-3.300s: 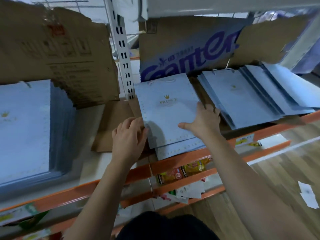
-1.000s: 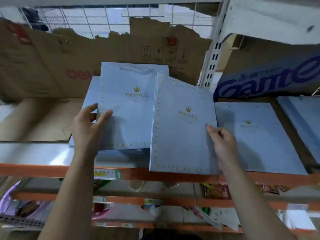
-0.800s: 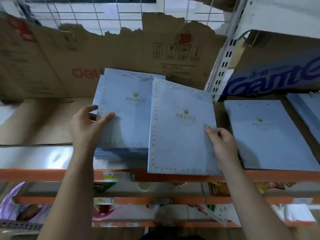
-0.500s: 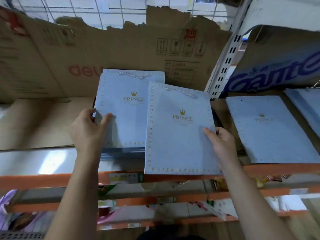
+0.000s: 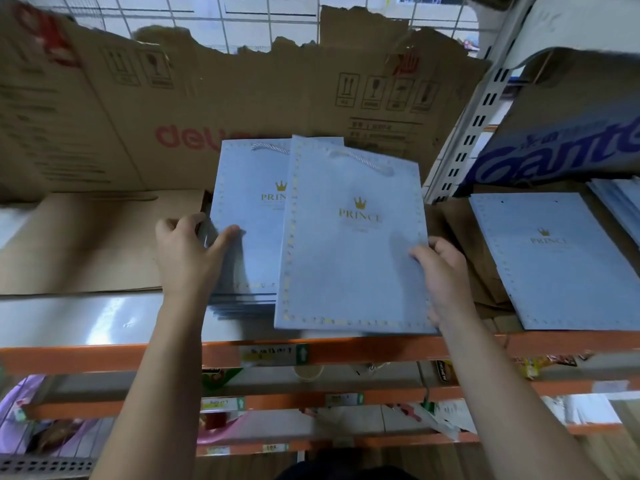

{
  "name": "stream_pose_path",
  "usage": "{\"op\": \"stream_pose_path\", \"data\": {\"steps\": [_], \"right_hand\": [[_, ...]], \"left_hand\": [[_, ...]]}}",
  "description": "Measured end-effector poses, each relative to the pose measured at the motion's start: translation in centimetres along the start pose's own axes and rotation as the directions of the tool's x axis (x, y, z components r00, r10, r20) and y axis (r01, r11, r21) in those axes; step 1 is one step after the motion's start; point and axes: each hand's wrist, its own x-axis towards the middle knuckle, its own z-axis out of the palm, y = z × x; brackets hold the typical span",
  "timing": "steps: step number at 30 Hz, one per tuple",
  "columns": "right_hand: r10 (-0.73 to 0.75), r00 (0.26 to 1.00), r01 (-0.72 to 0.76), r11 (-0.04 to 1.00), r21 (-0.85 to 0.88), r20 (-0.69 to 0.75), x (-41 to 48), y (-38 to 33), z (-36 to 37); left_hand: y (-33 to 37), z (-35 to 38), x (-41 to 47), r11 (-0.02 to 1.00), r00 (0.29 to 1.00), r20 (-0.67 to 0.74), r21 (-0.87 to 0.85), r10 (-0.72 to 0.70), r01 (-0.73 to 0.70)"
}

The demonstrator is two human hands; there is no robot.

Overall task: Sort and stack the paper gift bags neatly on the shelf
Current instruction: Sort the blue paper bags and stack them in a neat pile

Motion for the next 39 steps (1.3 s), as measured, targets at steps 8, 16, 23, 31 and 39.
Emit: {"op": "stream_pose_path", "data": {"steps": [8,16,23,31,39], "right_hand": [[-0.155,0.959,0.169,0.985,-0.041,0.236,2.5,-3.7,8.0],[-0.259,0.924,0.366,0.818,-0.445,0.283,2.5,-3.5,9.0],[-0.297,0.898,0.438,0.53,-0.726,0.325,2.2,-3.4,8.4],[-0.327,0.895,0.433,0.472,-0.768,0.304,1.6,-1.8,7.0],[-0.396,0.895,0.419,0.587,-0.692,0.206,1.1,-1.1,0.2]], "left_hand": [[-5.3,-0.6,-2.7,0.973,0.994,-0.092,-0.228,-0.051,0.029],[-5.1,-0.3,-5.2,0.974,0.994,-0.106,-0.221,0.016,-0.039],[-5.4,0.2,-5.3,0.985,0.987,-0.084,-0.099,0.134,-0.142],[-4.5,0.0,-6.0,0.972,0.959,-0.174,-0.035,0.225,-0.234],[2.1,2.5,-7.6,0.858,0.867,-0.108,0.249,0.486,-0.449]]}}
